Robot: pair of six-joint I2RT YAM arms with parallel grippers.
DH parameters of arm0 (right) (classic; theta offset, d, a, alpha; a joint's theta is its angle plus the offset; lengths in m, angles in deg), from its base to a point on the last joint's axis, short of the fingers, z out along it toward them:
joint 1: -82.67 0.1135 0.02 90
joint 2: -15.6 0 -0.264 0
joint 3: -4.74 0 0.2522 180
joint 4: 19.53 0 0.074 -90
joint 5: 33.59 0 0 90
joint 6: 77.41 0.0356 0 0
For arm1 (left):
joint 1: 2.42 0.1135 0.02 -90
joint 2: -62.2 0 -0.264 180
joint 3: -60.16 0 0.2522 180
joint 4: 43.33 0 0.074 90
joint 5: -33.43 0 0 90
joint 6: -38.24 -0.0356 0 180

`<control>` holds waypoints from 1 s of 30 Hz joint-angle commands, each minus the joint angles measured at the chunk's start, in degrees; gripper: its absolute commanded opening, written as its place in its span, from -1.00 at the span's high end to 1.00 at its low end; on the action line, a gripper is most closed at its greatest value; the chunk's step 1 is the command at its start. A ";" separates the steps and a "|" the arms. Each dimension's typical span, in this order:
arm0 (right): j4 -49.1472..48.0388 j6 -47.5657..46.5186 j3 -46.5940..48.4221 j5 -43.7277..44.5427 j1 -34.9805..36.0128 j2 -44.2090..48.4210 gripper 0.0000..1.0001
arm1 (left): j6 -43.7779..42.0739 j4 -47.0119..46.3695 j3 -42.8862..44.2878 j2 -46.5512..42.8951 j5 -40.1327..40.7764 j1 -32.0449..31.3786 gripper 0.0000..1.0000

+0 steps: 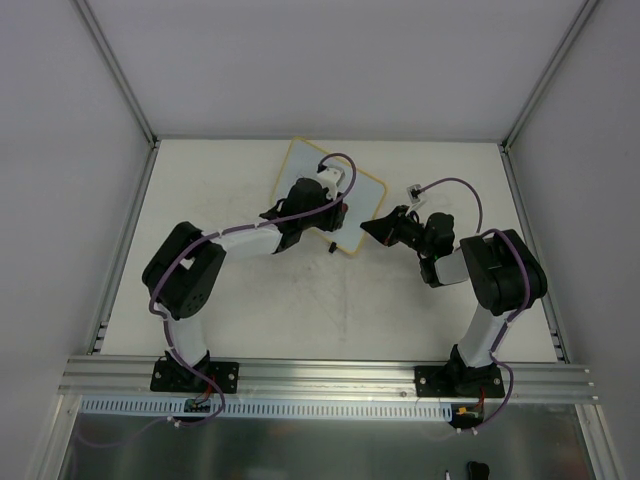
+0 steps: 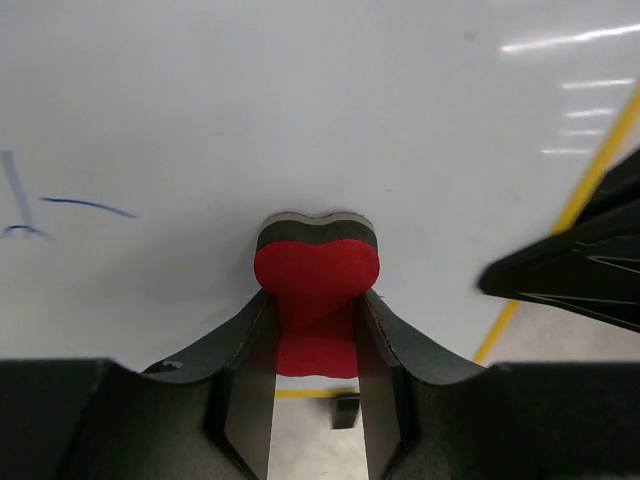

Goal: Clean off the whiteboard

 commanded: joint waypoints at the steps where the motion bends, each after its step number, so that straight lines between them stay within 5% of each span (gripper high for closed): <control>1: -13.65 0.65 0.64 -2.85 0.79 0.30 1.00 | 1.88 -2.80 0.58 -0.38 -2.52 -2.85 1.00; 12: -13.65 0.74 0.55 -2.94 0.70 0.56 1.00 | 3.73 -6.49 -0.40 1.38 -2.00 -2.85 1.00; 30: -13.65 0.74 0.55 -2.94 0.79 0.74 1.00 | 1.17 3.00 8.83 2.96 -3.84 13.23 1.00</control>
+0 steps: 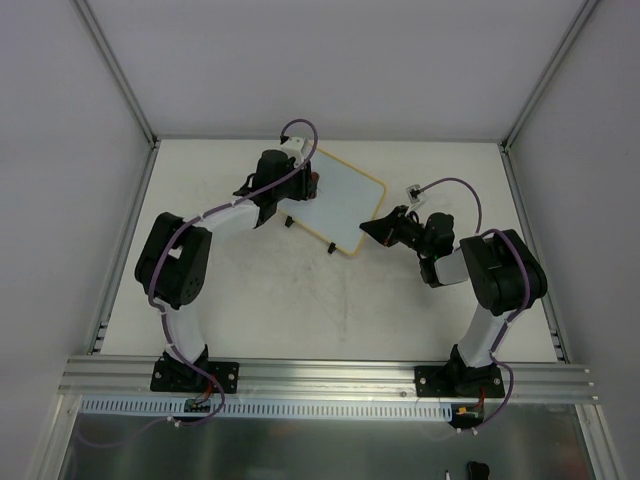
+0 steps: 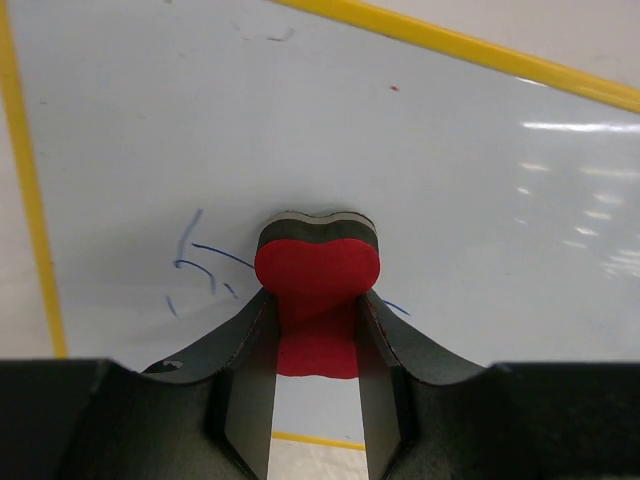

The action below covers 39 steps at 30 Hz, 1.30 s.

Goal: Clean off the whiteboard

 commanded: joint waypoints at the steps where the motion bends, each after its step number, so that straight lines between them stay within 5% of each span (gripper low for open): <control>1: -13.57 0.69 0.55 -2.30 0.66 0.82 1.00 | -0.44 2.06 3.48 2.11 0.37 1.78 1.00; 19: -13.57 0.69 0.46 -2.30 0.75 0.91 1.00 | 1.67 5.23 4.62 3.69 0.03 9.69 1.00; 39: -13.57 0.78 0.72 -2.39 0.66 0.56 1.00 | 6.06 -3.21 -2.75 0.62 -3.67 -1.36 1.00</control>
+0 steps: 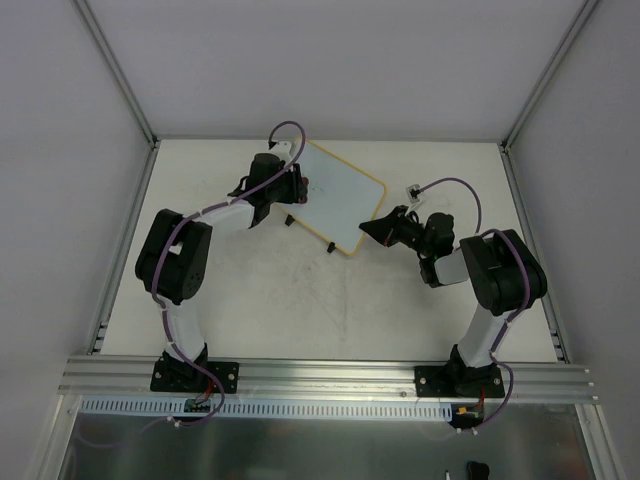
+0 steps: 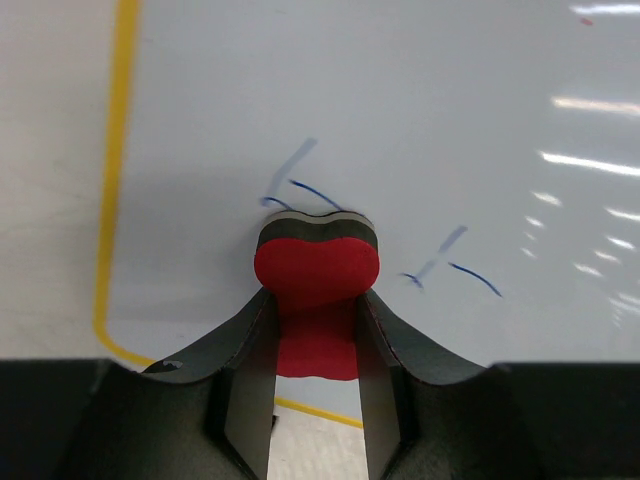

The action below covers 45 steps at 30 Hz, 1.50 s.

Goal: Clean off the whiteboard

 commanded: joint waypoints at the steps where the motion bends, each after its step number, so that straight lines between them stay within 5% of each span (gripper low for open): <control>1: -13.17 -0.07 0.73 -2.00 0.59 0.56 1.00 | 1.76 -3.86 -1.86 -2.05 -3.14 -6.45 1.00; 10: -13.17 0.19 0.81 -2.26 0.77 0.56 1.00 | 1.41 -4.14 -0.46 -0.82 -1.66 -11.20 1.00; 26: -13.17 0.10 0.64 -2.17 0.68 0.65 1.00 | -1.40 5.27 12.28 1.47 -2.09 4.61 1.00; 45: -13.17 0.02 0.64 -2.26 0.59 0.39 1.00 | -3.78 6.07 16.07 3.93 -4.73 6.11 1.00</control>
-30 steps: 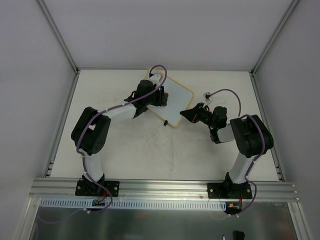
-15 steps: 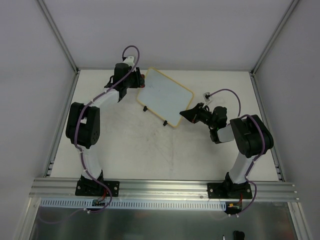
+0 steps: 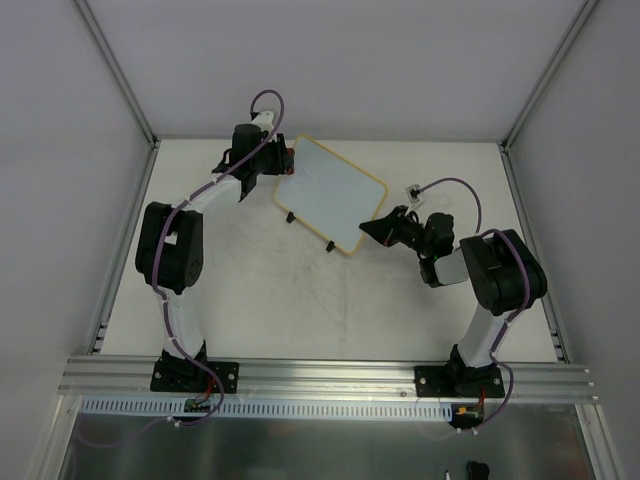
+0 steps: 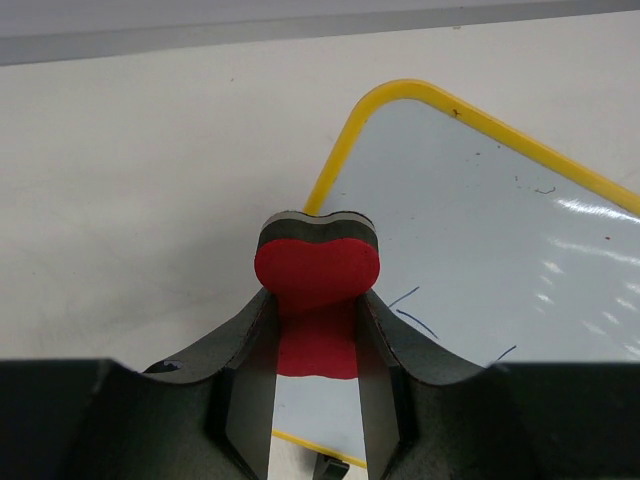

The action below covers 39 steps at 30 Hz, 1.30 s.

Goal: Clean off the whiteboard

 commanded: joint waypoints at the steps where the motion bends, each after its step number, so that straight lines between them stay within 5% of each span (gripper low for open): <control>1: -13.46 -0.03 0.62 -2.41 0.59 0.38 1.00 | -1.97 -0.64 2.01 0.63 -1.23 -0.45 1.00; 27: -13.46 0.24 0.88 -2.85 0.68 0.03 1.00 | -1.35 -1.61 1.75 2.65 -5.01 -6.33 1.00; 39: -13.46 0.32 1.06 -2.94 0.68 -0.14 1.00 | 0.23 -2.67 -3.70 1.24 -5.18 -13.98 1.00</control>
